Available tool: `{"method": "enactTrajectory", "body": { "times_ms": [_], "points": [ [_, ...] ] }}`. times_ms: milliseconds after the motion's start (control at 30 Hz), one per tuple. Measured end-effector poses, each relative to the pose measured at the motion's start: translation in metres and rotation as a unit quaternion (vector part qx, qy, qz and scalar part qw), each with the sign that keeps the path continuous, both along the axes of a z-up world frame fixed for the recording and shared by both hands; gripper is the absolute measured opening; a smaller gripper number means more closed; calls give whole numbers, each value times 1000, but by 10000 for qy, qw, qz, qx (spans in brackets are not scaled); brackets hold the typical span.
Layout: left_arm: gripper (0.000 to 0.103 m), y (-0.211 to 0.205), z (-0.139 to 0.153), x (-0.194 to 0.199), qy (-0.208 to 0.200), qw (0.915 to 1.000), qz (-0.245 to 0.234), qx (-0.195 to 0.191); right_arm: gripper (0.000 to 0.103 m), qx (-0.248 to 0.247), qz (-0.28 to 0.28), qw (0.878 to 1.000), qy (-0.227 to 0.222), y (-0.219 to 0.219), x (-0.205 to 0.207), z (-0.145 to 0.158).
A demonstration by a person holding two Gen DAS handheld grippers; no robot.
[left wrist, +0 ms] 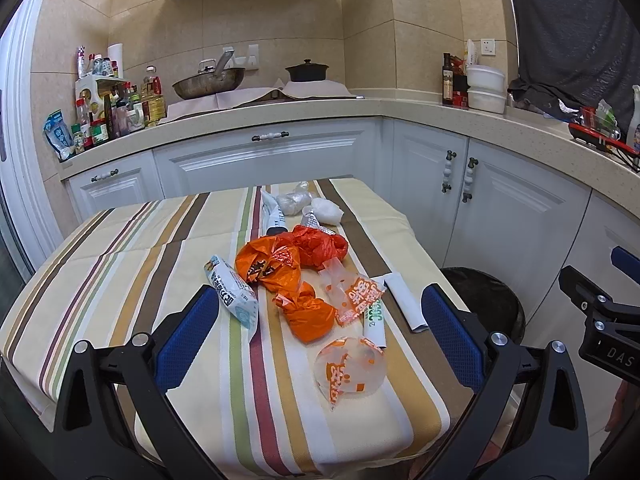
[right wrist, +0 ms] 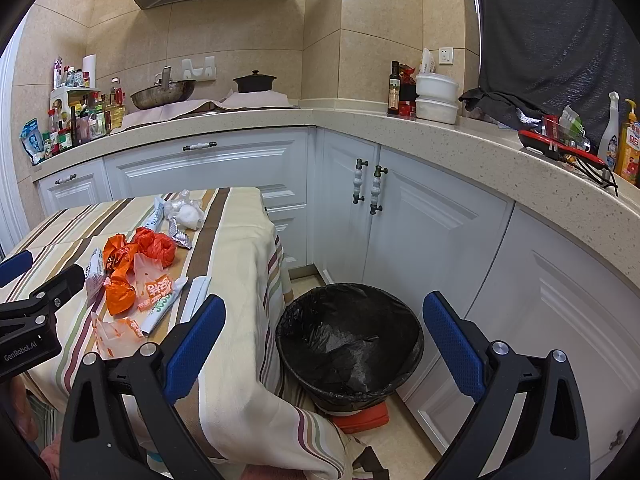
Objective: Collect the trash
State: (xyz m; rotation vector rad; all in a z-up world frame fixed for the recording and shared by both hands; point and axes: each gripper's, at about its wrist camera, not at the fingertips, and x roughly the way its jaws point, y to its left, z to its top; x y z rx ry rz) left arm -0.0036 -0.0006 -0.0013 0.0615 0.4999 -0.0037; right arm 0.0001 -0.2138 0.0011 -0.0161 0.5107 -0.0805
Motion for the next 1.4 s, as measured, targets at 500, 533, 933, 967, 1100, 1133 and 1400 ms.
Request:
{"method": "enactTrajectory", "body": {
  "times_ms": [500, 533, 933, 967, 1100, 1133, 1400],
  "points": [
    [99, 2, -2, 0, 40, 10000, 17, -38, 96, 3, 1, 10000, -6, 0, 0, 0],
    [99, 2, -2, 0, 39, 10000, 19, -34, 96, 3, 0, 10000, -6, 0, 0, 0],
    [99, 3, -4, 0, 53, 10000, 10, -46, 96, -2, 0, 10000, -3, 1, 1, 0],
    [99, 3, -4, 0, 51, 10000, 11, -47, 96, -3, 0, 10000, -1, 1, 1, 0],
    [99, 3, -5, 0, 51, 10000, 15, -52, 96, -2, 4, 10000, 1, 1, 1, -1],
    [99, 3, -4, 0, 50, 10000, 13, -49, 96, -3, 1, 10000, -2, 1, 1, -1],
    [99, 3, -4, 0, 64, 10000, 13, -49, 96, -6, 2, 10000, 2, 2, 0, -1]
  ]
}}
